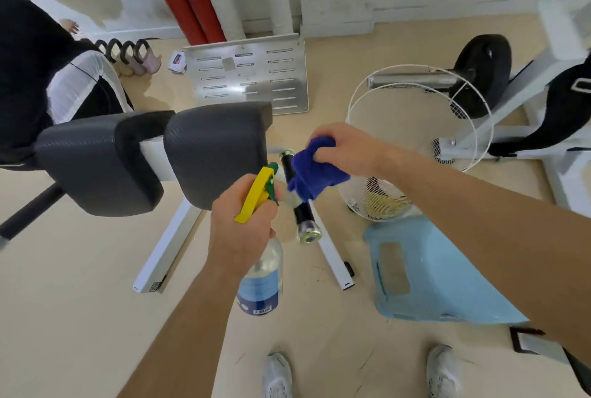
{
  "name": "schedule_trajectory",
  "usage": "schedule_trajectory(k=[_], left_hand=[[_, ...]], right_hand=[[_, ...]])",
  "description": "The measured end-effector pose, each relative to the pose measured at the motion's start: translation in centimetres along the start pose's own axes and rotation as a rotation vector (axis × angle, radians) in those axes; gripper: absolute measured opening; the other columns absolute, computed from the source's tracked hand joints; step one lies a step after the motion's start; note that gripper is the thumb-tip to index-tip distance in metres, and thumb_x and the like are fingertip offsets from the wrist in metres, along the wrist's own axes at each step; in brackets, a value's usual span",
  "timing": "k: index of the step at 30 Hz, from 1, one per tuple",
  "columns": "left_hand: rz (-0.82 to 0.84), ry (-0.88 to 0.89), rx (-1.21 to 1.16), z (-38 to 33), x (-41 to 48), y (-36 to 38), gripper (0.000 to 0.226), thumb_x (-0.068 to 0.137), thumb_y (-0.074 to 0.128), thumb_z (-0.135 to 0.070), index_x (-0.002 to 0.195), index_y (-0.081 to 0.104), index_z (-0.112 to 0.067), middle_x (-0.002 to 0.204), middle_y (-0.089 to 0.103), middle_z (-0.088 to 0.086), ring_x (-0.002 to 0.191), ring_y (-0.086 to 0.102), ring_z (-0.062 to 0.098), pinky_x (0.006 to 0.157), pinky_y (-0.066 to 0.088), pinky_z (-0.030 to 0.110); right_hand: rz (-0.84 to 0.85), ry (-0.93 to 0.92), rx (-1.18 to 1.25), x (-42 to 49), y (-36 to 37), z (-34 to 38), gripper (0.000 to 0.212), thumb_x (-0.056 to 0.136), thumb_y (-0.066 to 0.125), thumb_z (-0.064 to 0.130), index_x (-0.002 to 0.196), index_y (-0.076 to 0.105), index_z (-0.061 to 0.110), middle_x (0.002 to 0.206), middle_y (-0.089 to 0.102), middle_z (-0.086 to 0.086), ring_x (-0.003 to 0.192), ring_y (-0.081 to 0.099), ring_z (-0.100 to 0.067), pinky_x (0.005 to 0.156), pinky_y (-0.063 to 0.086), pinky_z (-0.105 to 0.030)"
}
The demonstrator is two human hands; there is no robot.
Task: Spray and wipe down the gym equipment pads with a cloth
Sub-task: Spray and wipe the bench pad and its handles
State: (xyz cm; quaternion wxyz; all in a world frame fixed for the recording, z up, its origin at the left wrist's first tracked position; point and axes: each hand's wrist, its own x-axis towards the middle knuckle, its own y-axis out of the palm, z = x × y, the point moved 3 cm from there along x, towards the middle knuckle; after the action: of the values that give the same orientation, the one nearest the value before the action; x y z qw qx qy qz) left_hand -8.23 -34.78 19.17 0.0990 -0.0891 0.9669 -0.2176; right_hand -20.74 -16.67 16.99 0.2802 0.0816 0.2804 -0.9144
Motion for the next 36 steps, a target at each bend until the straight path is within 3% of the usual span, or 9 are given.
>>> schedule_trajectory(k=[4, 6, 9, 16, 21, 25, 28, 31, 36], left_hand=[[-0.004, 0.009, 0.042, -4.3, 0.5, 2.4, 0.023, 0.099, 0.053, 0.003, 0.100, 0.072, -0.010, 0.086, 0.070, 0.009, 0.075, 0.063, 0.022, 0.069, 0.063, 0.044], [0.011, 0.059, 0.025, -7.1, 0.4, 3.9, 0.026, 0.100, 0.052, 0.004, 0.096, 0.071, -0.014, 0.087, 0.071, 0.006, 0.071, 0.065, 0.015, 0.065, 0.064, 0.034], [0.115, 0.132, -0.035, -11.6, -0.5, 7.0, 0.030, 0.097, 0.052, 0.008, 0.087, 0.070, -0.014, 0.086, 0.072, 0.007, 0.071, 0.065, 0.014, 0.052, 0.054, 0.018], [0.319, 0.205, -0.084, -22.1, -2.2, 17.5, 0.022, 0.073, 0.052, -0.015, 0.080, 0.071, -0.025, 0.089, 0.074, 0.007, 0.074, 0.065, 0.014, 0.055, 0.056, 0.027], [0.395, 0.282, -0.078, -27.6, -4.4, 26.8, 0.016, 0.080, 0.055, -0.011, 0.086, 0.070, -0.012, 0.091, 0.069, 0.020, 0.067, 0.059, 0.012, 0.055, 0.057, 0.031], [0.408, 0.338, -0.078, -30.6, -7.6, 35.1, 0.020, 0.076, 0.054, -0.020, 0.086, 0.066, -0.007, 0.082, 0.067, 0.021, 0.059, 0.057, 0.017, 0.061, 0.059, 0.051], [0.440, 0.355, -0.075, -32.6, -10.0, 41.2, 0.025, 0.076, 0.055, -0.025, 0.086, 0.063, -0.004, 0.082, 0.065, 0.023, 0.061, 0.058, 0.025, 0.062, 0.060, 0.056], [0.460, 0.390, -0.069, -34.3, -11.6, 46.9, 0.019, 0.078, 0.055, -0.029, 0.082, 0.063, -0.012, 0.077, 0.065, 0.014, 0.071, 0.062, 0.038, 0.067, 0.059, 0.063], [0.455, 0.370, -0.077, -37.1, -12.7, 54.1, 0.013, 0.081, 0.056, -0.028, 0.084, 0.066, -0.019, 0.082, 0.069, 0.011, 0.080, 0.066, 0.037, 0.067, 0.059, 0.065]], right_hand=[[-0.343, 0.070, 0.056, -3.9, -8.6, -1.7, 0.014, 0.093, 0.052, 0.010, 0.100, 0.064, 0.014, 0.081, 0.063, 0.002, 0.074, 0.056, -0.009, 0.068, 0.044, -0.027], [-0.456, 0.101, 0.059, -6.3, -12.7, -2.5, 0.014, 0.095, 0.052, 0.014, 0.102, 0.063, 0.019, 0.084, 0.063, 0.004, 0.081, 0.058, -0.011, 0.069, 0.046, -0.026], [-0.590, 0.136, 0.074, -10.4, -18.6, -4.0, 0.013, 0.094, 0.053, 0.018, 0.101, 0.064, 0.021, 0.089, 0.065, 0.001, 0.091, 0.062, -0.021, 0.077, 0.051, -0.036], [-0.861, 0.261, 0.034, -24.6, -30.0, -7.9, 0.015, 0.096, 0.052, 0.017, 0.101, 0.065, 0.015, 0.092, 0.065, -0.004, 0.085, 0.058, -0.021, 0.064, 0.043, -0.028], [-1.084, 0.389, 0.016, -35.3, -35.2, -12.2, 0.016, 0.094, 0.052, 0.022, 0.102, 0.066, 0.020, 0.095, 0.065, -0.004, 0.089, 0.058, -0.024, 0.073, 0.041, -0.031], [-1.132, 0.484, -0.016, -42.7, -37.6, -16.2, 0.012, 0.095, 0.050, 0.020, 0.101, 0.060, 0.023, 0.096, 0.065, -0.005, 0.089, 0.059, -0.025, 0.073, 0.042, -0.033], [-1.124, 0.562, -0.042, -47.1, -39.7, -19.5, 0.020, 0.095, 0.047, 0.016, 0.109, 0.061, 0.017, 0.097, 0.065, -0.007, 0.088, 0.059, -0.027, 0.071, 0.041, -0.033], [-1.125, 0.601, -0.038, -50.7, -42.7, -23.2, 0.021, 0.093, 0.047, 0.016, 0.108, 0.061, 0.016, 0.096, 0.066, -0.010, 0.090, 0.061, -0.030, 0.073, 0.046, -0.036], [-1.068, 0.646, -0.020, -54.0, -47.7, -28.2, 0.022, 0.094, 0.046, 0.015, 0.110, 0.060, 0.016, 0.100, 0.066, -0.011, 0.093, 0.061, -0.032, 0.079, 0.050, -0.041]])
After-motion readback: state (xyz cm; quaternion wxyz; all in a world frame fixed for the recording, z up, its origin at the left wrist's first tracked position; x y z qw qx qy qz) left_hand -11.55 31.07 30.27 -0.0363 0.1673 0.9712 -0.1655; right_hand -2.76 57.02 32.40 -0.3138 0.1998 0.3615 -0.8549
